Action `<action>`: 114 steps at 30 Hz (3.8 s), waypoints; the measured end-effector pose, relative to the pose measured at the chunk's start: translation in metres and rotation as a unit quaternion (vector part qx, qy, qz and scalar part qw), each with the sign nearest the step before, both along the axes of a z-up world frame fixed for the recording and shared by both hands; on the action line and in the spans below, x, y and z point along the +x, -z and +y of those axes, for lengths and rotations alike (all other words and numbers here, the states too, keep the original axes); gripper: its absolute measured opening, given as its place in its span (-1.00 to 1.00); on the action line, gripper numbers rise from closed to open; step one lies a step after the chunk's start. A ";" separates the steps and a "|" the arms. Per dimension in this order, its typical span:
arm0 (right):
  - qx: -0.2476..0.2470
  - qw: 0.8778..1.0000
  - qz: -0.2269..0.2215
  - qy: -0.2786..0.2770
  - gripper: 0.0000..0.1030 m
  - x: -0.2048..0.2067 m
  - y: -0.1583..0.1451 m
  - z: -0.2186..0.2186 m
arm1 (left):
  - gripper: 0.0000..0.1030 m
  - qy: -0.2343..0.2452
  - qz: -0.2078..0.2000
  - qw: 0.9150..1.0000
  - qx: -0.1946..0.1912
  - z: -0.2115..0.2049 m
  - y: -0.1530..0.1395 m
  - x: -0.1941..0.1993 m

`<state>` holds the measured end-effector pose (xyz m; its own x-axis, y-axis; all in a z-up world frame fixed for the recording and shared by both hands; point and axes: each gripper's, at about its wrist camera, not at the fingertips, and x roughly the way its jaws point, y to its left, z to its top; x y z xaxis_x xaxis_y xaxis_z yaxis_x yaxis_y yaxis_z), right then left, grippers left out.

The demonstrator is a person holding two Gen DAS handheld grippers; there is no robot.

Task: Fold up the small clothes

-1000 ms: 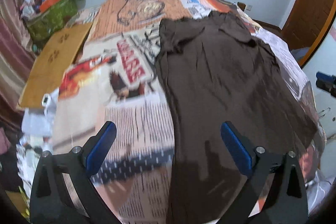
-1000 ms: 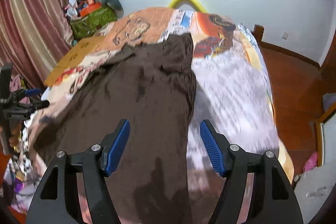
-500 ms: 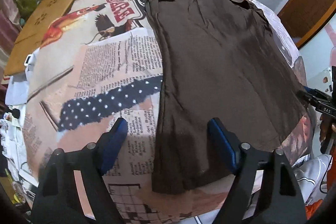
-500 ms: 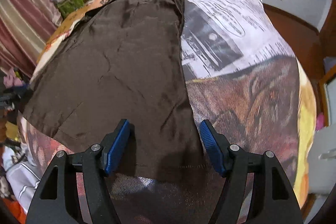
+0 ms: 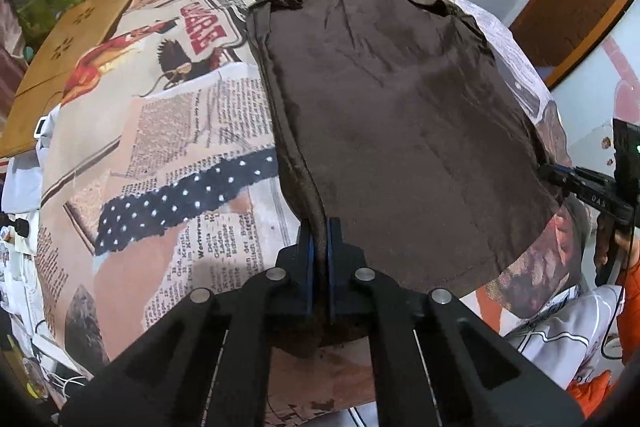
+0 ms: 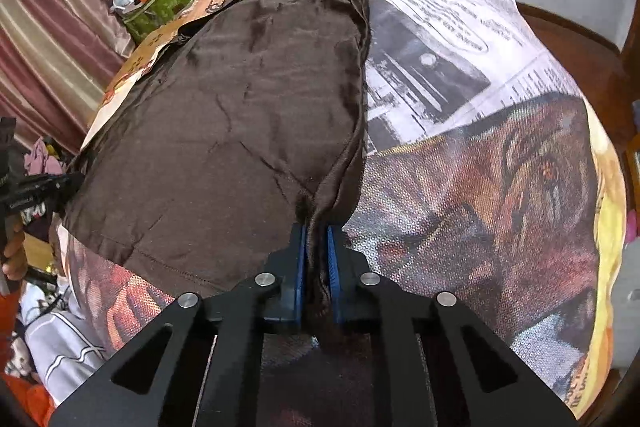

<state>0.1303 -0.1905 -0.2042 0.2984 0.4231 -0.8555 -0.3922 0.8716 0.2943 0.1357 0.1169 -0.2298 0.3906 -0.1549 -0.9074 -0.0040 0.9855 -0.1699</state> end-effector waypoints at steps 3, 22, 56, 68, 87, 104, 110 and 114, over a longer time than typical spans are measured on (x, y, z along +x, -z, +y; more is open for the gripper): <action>0.005 1.000 -0.006 -0.003 -0.86 -0.001 -0.004 0.001 | -0.92 -0.013 -0.018 1.000 0.009 0.006 -0.006 -0.003; 0.062 0.990 -0.125 -0.018 -0.90 0.035 -0.081 0.018 | -0.93 -0.037 -0.151 0.987 0.048 0.013 -0.088 0.042; 0.017 0.989 -0.143 0.024 -0.90 0.243 -0.055 0.056 | -0.92 -0.101 -0.110 0.987 0.051 0.076 -0.019 0.278; -0.007 0.995 -0.100 0.027 -0.90 0.258 -0.019 0.051 | -0.78 -0.125 -0.057 0.989 0.061 0.099 0.021 0.286; -0.032 0.985 -0.167 -0.022 0.08 0.209 -0.068 0.056 | 0.80 0.003 -0.101 0.985 0.142 0.014 -0.016 0.246; -0.079 0.978 -0.141 -0.132 0.04 0.233 -0.015 0.141 | 0.77 0.047 -0.089 0.982 0.161 -0.007 0.027 0.308; -0.068 0.978 -0.141 -0.138 -0.76 0.242 -0.015 0.146 | -0.55 0.041 -0.088 0.982 0.160 0.003 0.031 0.315; -0.061 0.980 -0.140 -0.129 -0.80 0.242 -0.017 0.136 | -0.85 0.002 -0.078 0.984 0.161 0.025 0.037 0.318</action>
